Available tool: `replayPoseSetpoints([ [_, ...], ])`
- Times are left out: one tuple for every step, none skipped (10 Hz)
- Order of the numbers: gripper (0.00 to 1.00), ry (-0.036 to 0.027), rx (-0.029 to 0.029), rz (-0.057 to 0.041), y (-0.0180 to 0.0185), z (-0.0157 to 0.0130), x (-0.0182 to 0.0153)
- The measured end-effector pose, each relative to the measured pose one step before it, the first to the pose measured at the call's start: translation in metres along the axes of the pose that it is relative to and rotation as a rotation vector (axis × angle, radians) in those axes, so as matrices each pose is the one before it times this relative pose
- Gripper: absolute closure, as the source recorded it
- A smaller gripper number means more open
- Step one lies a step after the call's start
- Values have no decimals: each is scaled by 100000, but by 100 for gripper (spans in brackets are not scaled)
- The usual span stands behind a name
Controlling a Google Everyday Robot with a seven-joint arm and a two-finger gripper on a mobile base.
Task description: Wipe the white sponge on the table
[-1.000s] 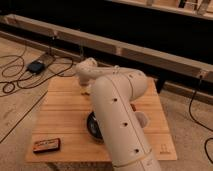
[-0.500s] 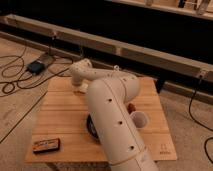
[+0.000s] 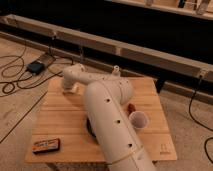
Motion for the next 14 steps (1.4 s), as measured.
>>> replayPoseSetpoints([
  [100,-3474,-810,-2257,989,396,-1774],
  [100,-2136,-951,-1964,947,187,-1207],
  [100,-2011,-924,-1205,736,87,-1243],
  [100,-2369,-263,-1293,725,-85,-1321],
  [100,-2764,205,-655,922,-411,-1127],
  [100,-1578,341,243,519,-309,-441],
  [100,-1508,445,1594,806,-416,-101],
  [100,-919,979,1994,601,-626,206],
  [100,-260,1012,2708,794,-762,704],
  [100,8,853,2333,607,-615,693],
  [100,265,1325,3630,884,-808,1196],
  [100,938,1781,3817,718,-973,1544],
  [100,973,1655,2327,215,-785,1185],
  [100,1288,2934,3482,40,-1300,1675],
])
